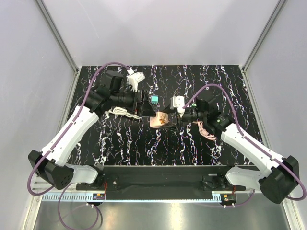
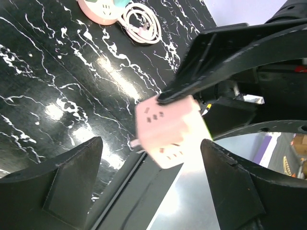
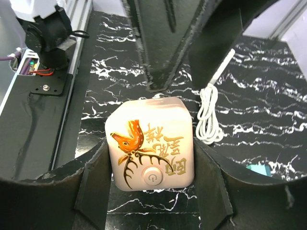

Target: Insert the plug

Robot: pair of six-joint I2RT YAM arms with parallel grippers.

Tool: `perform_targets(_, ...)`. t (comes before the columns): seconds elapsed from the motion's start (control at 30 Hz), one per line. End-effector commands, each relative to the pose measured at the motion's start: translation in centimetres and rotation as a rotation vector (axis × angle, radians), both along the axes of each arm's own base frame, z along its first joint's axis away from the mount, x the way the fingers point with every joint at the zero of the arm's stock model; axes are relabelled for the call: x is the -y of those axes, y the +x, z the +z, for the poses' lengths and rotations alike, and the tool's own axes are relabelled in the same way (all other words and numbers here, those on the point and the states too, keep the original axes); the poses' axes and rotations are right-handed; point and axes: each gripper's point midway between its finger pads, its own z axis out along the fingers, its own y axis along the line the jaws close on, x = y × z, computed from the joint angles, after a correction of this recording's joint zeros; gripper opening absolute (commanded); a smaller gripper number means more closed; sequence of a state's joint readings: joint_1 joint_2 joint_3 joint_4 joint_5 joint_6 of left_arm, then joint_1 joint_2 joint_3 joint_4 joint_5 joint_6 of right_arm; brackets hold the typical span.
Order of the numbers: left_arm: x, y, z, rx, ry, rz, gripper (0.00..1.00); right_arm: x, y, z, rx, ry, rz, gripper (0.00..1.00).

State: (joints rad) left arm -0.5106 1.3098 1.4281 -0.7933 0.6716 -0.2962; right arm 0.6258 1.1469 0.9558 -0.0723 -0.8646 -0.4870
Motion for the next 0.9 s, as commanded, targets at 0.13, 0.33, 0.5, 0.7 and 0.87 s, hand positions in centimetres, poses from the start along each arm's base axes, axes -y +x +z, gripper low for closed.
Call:
perform_targets(0.13,1.4,0.2,-0.7,-0.018,-0.010,0.035,0.89,-1.0,1.2,2.7,0.035,0.046,-0.037,0.00)
perform_targets(0.33,2.7,0.5,-2.1,-0.059,-0.005,0.014,0.89,-1.4,1.4,2.3,0.014,0.037,-0.043,0.00)
perform_targets(0.5,3.4,0.4,-3.5,-0.118,-0.011,-0.018,0.75,-1.3,2.0,2.1,-0.001,0.028,-0.083,0.00)
perform_targets(0.7,3.4,-0.2,-4.4,-0.142,-0.014,-0.040,0.29,-1.0,2.6,1.4,-0.031,0.010,-0.131,0.01)
perform_targets(0.87,3.4,-0.4,-4.1,-0.148,-0.032,-0.062,0.00,-1.0,1.8,1.0,-0.069,0.015,-0.114,0.29)
